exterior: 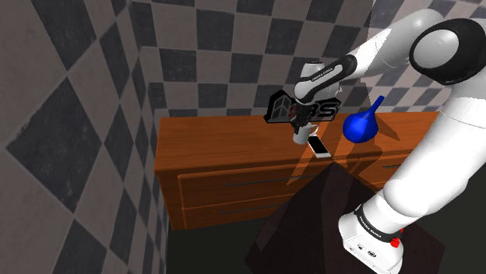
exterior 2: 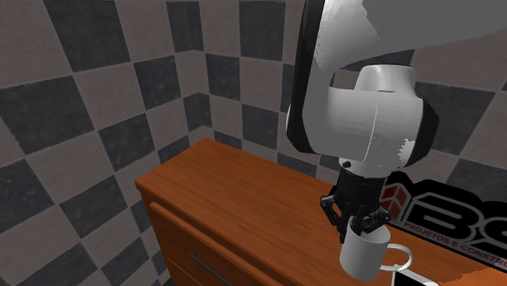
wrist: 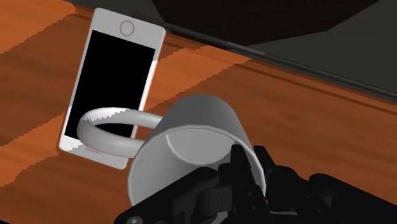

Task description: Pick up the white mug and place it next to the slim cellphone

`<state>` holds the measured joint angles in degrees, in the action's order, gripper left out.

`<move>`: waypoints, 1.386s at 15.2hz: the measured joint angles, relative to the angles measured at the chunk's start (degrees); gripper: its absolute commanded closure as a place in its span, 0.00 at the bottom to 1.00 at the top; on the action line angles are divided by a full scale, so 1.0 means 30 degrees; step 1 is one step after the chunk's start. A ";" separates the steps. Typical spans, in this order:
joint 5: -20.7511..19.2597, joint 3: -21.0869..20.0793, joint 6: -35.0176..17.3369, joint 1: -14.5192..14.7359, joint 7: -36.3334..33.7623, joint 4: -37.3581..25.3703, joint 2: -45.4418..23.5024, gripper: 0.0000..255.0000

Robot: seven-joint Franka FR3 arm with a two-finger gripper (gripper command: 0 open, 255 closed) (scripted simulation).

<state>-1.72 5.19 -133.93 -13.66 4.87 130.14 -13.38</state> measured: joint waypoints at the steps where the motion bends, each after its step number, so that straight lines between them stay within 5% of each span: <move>1: 0.0014 -0.0004 -0.0203 -0.0006 0.0005 0.0024 -0.0180 1.00; 12: 0.0111 -0.0053 -0.1430 -0.0036 0.0024 0.0116 -0.1308 1.00; 13: 0.0111 -0.0053 -0.1431 -0.0036 0.0024 0.0116 -0.1309 0.00; 21: 0.0066 -0.0031 -0.0679 -0.0012 0.0007 -0.0041 -0.0695 0.00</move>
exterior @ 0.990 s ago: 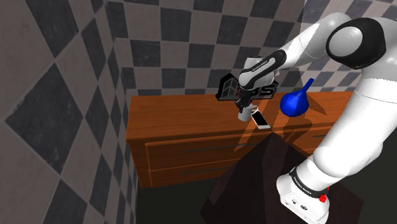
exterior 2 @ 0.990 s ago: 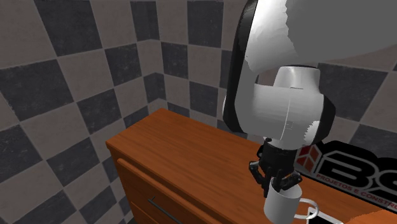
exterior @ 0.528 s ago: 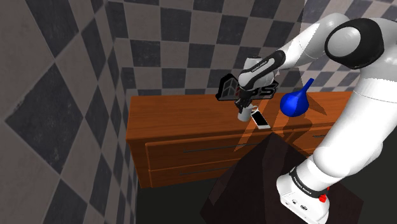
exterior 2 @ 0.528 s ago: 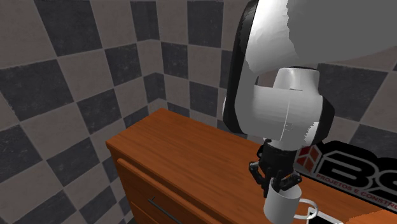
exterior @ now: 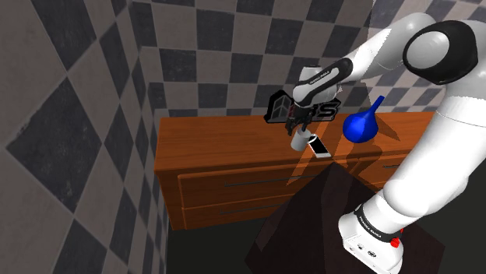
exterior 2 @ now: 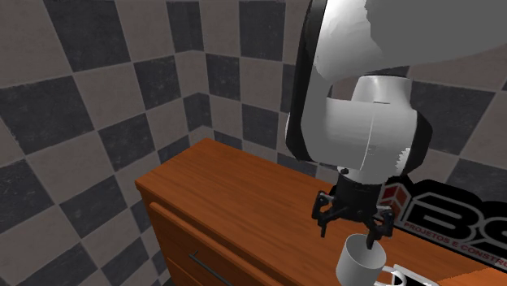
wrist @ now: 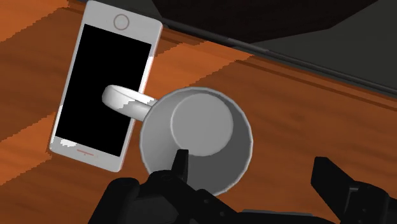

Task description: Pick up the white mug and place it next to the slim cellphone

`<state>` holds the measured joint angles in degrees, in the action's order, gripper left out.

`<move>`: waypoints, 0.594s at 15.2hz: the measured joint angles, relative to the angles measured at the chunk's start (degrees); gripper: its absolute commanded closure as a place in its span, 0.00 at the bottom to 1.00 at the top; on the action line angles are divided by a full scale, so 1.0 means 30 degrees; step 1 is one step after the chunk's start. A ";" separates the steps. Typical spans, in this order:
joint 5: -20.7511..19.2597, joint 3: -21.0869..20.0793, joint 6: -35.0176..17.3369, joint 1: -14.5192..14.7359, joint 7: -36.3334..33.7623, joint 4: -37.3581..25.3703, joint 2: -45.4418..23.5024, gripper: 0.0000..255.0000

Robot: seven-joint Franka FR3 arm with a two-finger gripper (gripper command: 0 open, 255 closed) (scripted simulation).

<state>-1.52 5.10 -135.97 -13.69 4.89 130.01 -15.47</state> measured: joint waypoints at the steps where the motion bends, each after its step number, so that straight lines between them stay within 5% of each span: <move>1: -0.0024 0.0002 0.0535 0.0027 -0.0029 -0.0214 0.0330 0.00; 9: -0.0067 0.0005 0.1588 0.0070 -0.0070 -0.0572 0.1002 0.00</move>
